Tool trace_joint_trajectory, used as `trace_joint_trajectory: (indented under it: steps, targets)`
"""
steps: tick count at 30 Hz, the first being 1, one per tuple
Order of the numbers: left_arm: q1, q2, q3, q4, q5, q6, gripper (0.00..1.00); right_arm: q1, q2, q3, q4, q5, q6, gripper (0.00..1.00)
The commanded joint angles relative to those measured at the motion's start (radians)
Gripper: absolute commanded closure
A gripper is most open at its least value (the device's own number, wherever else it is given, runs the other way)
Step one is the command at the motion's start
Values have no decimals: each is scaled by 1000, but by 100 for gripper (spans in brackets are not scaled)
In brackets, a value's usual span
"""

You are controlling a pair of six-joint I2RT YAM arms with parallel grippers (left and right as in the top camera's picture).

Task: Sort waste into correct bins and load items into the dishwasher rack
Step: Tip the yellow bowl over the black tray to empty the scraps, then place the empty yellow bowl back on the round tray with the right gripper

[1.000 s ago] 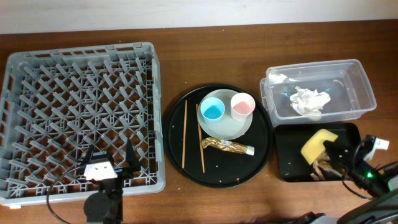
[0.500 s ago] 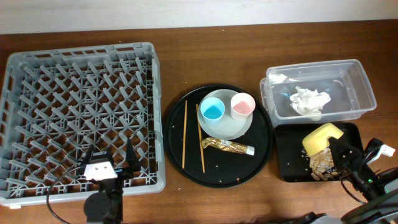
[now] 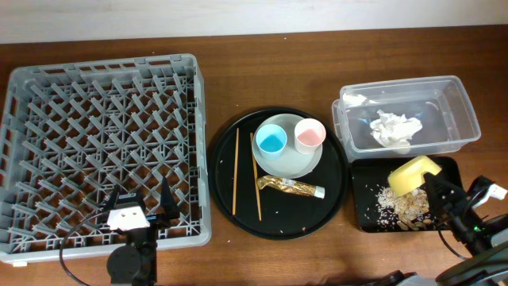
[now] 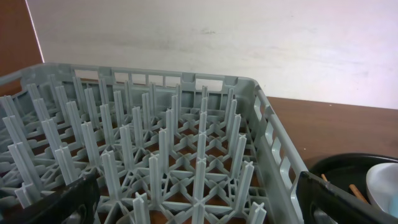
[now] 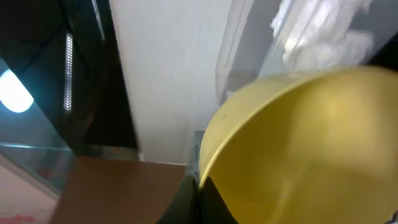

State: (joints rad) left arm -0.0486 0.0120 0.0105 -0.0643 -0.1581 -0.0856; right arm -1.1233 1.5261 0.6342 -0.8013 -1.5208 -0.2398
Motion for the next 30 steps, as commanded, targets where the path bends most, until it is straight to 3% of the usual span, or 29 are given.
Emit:
trace_joint_trajectory:
  steps: [1, 4, 6, 11, 15, 21, 30]
  targets:
    - [-3, -6, -2, -4, -11, 16, 1, -3, -1, 13, 8, -32, 88, 96]
    - [-3, -6, -2, -4, -11, 16, 1, -3, -21, 19, -47, -26, 72, 96]
    - [-3, -6, -2, -4, -11, 16, 1, -3, -39, 62, -64, 78, 73, 96]
    - [-3, -6, -1, -4, -11, 16, 1, 5, -113, 253, -317, 340, 5, 96]
    - [-3, -6, -2, -4, -11, 16, 1, 108, -183, 452, -463, 542, 21, 96]
    - [-3, -6, -1, -4, -11, 16, 1, 502, -268, 638, -553, 819, 114, 96]
    - [-3, -6, -1, -4, -11, 16, 1, 1372, -238, 632, -511, 1190, 310, 96]
